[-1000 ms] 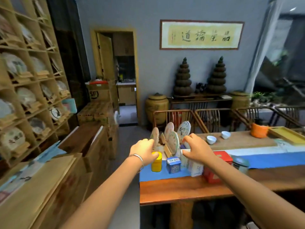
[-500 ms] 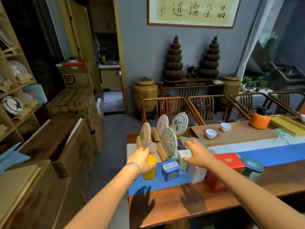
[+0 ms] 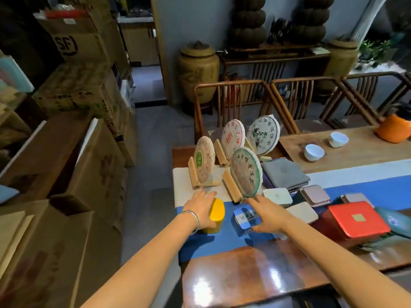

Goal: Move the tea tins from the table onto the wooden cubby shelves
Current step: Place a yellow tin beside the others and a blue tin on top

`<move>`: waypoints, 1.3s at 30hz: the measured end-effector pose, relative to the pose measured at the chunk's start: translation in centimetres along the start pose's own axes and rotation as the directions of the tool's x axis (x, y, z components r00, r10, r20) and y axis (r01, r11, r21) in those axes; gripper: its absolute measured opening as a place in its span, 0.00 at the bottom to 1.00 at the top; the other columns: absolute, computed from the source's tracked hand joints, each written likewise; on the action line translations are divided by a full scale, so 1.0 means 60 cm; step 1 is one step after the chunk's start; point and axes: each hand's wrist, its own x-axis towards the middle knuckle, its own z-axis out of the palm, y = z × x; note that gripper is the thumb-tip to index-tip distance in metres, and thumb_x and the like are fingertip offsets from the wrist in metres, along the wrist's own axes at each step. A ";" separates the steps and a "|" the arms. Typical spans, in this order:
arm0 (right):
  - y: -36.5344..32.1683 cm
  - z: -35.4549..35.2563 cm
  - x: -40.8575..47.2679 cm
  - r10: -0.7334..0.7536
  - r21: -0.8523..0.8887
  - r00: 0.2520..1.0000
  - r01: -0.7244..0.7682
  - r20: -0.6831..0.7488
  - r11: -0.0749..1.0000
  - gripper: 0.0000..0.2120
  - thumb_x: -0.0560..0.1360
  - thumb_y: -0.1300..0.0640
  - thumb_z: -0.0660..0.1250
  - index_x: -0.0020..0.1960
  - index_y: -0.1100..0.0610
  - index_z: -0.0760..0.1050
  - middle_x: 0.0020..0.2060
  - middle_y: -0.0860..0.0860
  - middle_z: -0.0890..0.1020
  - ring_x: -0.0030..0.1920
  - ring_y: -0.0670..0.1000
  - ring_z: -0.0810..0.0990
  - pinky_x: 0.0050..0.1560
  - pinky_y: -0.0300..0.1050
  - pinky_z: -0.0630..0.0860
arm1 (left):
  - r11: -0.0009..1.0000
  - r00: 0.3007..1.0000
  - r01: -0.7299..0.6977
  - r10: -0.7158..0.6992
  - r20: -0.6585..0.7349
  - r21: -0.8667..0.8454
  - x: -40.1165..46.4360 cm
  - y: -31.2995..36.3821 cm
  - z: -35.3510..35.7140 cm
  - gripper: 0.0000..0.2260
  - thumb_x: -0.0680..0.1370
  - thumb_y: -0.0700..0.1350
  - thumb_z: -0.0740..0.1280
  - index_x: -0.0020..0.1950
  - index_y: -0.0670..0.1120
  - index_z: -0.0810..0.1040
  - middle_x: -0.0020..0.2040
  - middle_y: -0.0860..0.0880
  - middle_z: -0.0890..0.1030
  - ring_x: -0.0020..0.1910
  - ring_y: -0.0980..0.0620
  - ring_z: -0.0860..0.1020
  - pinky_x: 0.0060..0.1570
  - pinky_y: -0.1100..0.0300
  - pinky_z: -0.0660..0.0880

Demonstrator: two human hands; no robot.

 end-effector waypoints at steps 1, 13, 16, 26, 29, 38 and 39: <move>0.004 0.008 0.013 -0.021 -0.045 0.999 0.023 0.037 0.999 0.37 0.67 0.44 0.72 0.70 0.56 0.62 0.63 0.56 0.70 0.62 0.59 0.71 0.57 0.51 0.73 | 1.000 1.000 -0.012 0.012 0.013 -0.010 0.009 -0.004 0.010 0.46 0.65 0.57 0.74 0.76 0.54 0.52 0.74 0.42 0.59 0.72 0.40 0.60 0.65 0.46 0.68; 0.029 0.070 0.098 -0.108 -0.357 0.979 0.165 0.176 0.920 0.36 0.70 0.53 0.71 0.72 0.58 0.57 0.64 0.59 0.68 0.62 0.61 0.68 0.54 0.54 0.72 | 0.977 1.000 0.002 -0.005 -0.011 -0.215 0.055 -0.032 0.083 0.39 0.66 0.52 0.74 0.71 0.58 0.56 0.65 0.46 0.62 0.60 0.39 0.71 0.54 0.50 0.75; 0.035 0.073 0.106 -0.151 -0.349 0.972 0.206 0.177 0.914 0.38 0.68 0.49 0.73 0.71 0.56 0.58 0.64 0.58 0.67 0.62 0.60 0.68 0.54 0.54 0.72 | 0.968 1.000 0.004 -0.011 -0.027 -0.250 0.061 -0.024 0.090 0.39 0.64 0.53 0.75 0.69 0.58 0.57 0.64 0.47 0.64 0.60 0.41 0.71 0.53 0.50 0.76; 0.040 0.080 0.104 -0.258 -0.242 0.959 0.278 0.113 0.929 0.37 0.67 0.47 0.71 0.71 0.54 0.59 0.61 0.56 0.70 0.60 0.58 0.69 0.55 0.52 0.69 | 0.920 0.990 0.137 -0.136 0.029 -0.368 0.038 -0.040 0.067 0.41 0.62 0.55 0.76 0.68 0.63 0.57 0.61 0.48 0.68 0.57 0.45 0.72 0.54 0.53 0.75; 0.027 0.077 0.098 -0.276 -0.040 0.960 0.278 0.041 0.960 0.41 0.68 0.44 0.68 0.76 0.52 0.55 0.62 0.55 0.70 0.62 0.57 0.68 0.58 0.51 0.69 | 0.889 0.980 0.190 -0.198 0.024 -0.418 0.014 -0.056 0.054 0.42 0.62 0.56 0.77 0.70 0.65 0.57 0.62 0.48 0.67 0.59 0.46 0.71 0.56 0.52 0.75; -0.093 0.010 0.123 -0.351 0.376 0.936 0.328 -0.009 0.867 0.42 0.64 0.42 0.74 0.69 0.48 0.53 0.54 0.52 0.73 0.53 0.51 0.74 0.51 0.46 0.74 | 0.725 0.859 0.319 -0.493 -0.137 -0.611 -0.135 -0.124 -0.002 0.43 0.61 0.52 0.79 0.70 0.63 0.60 0.62 0.49 0.69 0.60 0.47 0.69 0.58 0.48 0.74; -0.111 0.005 0.124 -0.383 0.409 0.923 0.359 -0.023 0.839 0.38 0.63 0.42 0.75 0.62 0.45 0.55 0.51 0.51 0.73 0.51 0.49 0.74 0.48 0.46 0.75 | 0.699 0.835 0.326 -0.528 -0.152 -0.637 -0.160 -0.131 -0.008 0.42 0.61 0.52 0.79 0.70 0.64 0.61 0.62 0.49 0.69 0.60 0.47 0.70 0.58 0.48 0.74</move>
